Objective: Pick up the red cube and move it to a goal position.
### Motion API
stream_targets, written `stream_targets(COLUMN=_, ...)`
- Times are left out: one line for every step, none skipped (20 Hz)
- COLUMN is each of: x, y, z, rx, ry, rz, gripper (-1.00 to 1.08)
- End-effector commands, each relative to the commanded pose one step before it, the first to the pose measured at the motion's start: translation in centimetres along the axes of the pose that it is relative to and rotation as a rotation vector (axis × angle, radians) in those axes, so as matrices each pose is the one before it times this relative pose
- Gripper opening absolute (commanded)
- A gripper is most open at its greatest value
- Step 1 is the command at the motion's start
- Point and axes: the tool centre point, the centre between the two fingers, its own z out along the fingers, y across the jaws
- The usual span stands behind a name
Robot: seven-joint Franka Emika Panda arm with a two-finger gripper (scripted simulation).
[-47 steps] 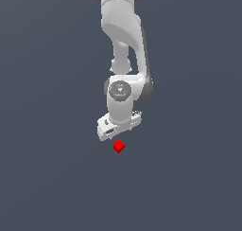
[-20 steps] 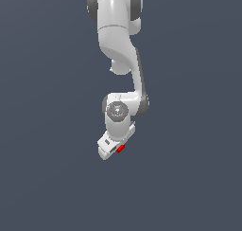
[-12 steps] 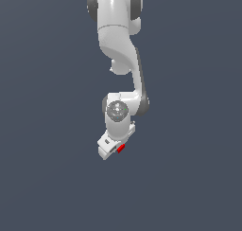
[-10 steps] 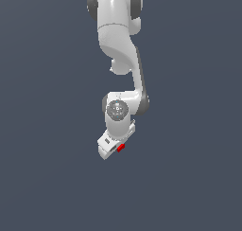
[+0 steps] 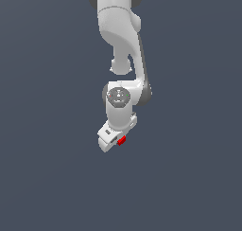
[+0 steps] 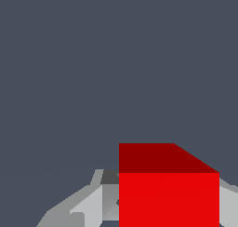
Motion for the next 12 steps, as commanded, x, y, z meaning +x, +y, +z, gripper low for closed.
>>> stream_targets(x=-0.361, y=-0.626, z=-1.692, rx=-0.00177, ry=0.00049, rz=-0.00028, gripper=-1.00)
stream_targets(x=-0.185, y=-0.294, z=-0.751, rx=0.00000, ry=0.00000, rz=0.00000, gripper=-1.00)
stream_targets(x=-0.196, y=-0.313, z=-0.800, rx=0.00000, ry=0.00000, rz=0.00000, gripper=-1.00)
stream_targets(x=-0.207, y=-0.330, z=-0.846, rx=0.00000, ry=0.00000, rz=0.00000, gripper=-1.00)
stream_targets(x=-0.209, y=-0.335, z=-0.861, rx=0.00000, ry=0.00000, rz=0.00000, gripper=-1.00)
stream_targets(x=-0.192, y=-0.354, z=-0.865, rx=-0.00041, ry=-0.00049, rz=-0.00026, gripper=-1.00)
stream_targets(x=-0.210, y=-0.339, z=-0.876, rx=0.00000, ry=0.00000, rz=0.00000, gripper=-1.00)
stream_targets(x=-0.211, y=-0.341, z=-0.884, rx=0.00000, ry=0.00000, rz=0.00000, gripper=-1.00)
stream_targets(x=-0.211, y=-0.344, z=-0.892, rx=0.00000, ry=0.00000, rz=0.00000, gripper=-1.00)
stream_targets(x=-0.211, y=-0.346, z=-0.901, rx=0.00000, ry=0.00000, rz=0.00000, gripper=-1.00)
stream_targets(x=-0.212, y=-0.348, z=-0.910, rx=0.00000, ry=0.00000, rz=0.00000, gripper=-1.00)
stream_targets(x=-0.212, y=-0.351, z=-0.920, rx=0.00000, ry=0.00000, rz=0.00000, gripper=-1.00)
